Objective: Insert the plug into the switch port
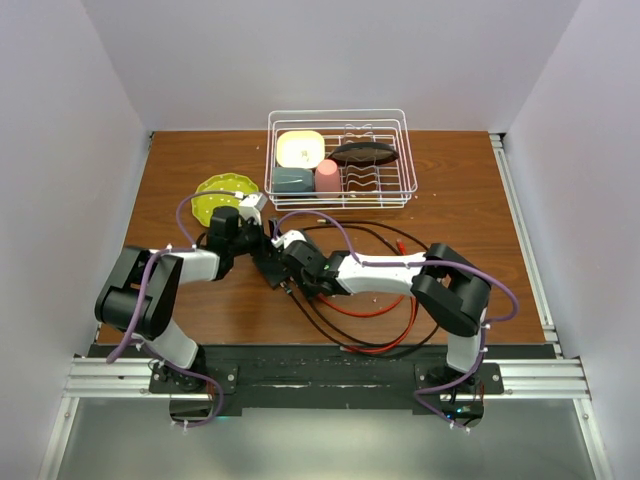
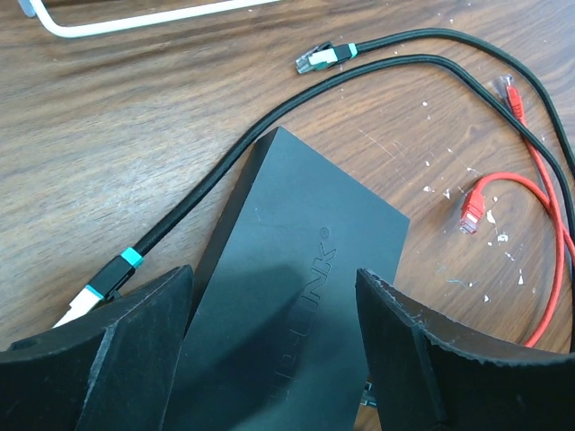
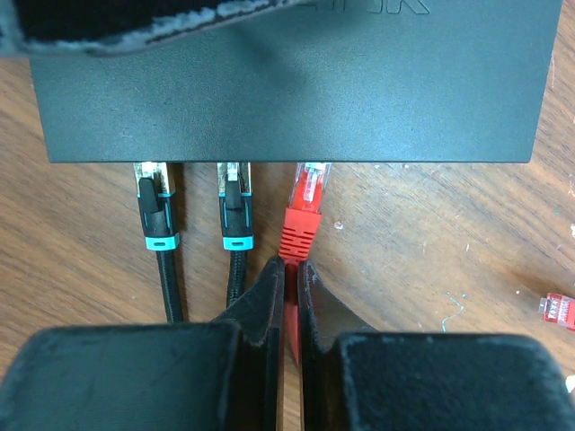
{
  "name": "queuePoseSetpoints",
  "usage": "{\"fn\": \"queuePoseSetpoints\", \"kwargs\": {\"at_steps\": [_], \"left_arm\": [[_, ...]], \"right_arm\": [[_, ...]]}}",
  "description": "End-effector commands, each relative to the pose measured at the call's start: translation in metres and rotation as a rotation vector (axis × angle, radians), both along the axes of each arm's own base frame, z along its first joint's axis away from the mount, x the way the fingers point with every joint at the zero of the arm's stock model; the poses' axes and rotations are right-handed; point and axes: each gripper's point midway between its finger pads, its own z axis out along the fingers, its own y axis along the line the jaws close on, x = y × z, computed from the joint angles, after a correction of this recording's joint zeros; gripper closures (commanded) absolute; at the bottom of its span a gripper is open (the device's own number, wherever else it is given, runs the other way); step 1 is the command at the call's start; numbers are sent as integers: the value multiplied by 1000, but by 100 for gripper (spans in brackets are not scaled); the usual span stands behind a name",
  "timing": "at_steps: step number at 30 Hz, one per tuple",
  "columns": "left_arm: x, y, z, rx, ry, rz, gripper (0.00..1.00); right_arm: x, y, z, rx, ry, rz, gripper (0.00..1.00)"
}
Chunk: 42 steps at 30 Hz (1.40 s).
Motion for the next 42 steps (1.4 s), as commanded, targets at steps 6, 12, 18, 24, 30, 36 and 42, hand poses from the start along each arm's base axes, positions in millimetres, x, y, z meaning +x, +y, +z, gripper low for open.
{"fn": "queuePoseSetpoints", "kwargs": {"at_steps": [6, 12, 18, 24, 30, 36, 42], "left_arm": [[-6, -23, 13, -98, -46, -119, 25], [-5, -26, 4, -105, -22, -134, 27], [-3, -28, -7, -108, 4, -140, 30], [-5, -33, -7, -127, 7, -166, 42], [-5, -33, -10, -114, 6, -168, 60], [-9, -40, -12, -122, 8, -196, 69], [-13, -51, -12, -112, -8, -243, 70]], "right_arm": [[-27, -76, -48, -296, 139, 4, 100], [-25, -72, -44, -278, 149, -13, 100], [-26, -66, -42, -200, 151, 2, 100], [-25, -70, -46, -187, 132, -19, 100], [-17, -82, -43, -207, 110, -110, 100], [-10, -83, -38, -178, 83, -141, 100], [-5, -72, -35, -159, 62, -65, 100]]}}
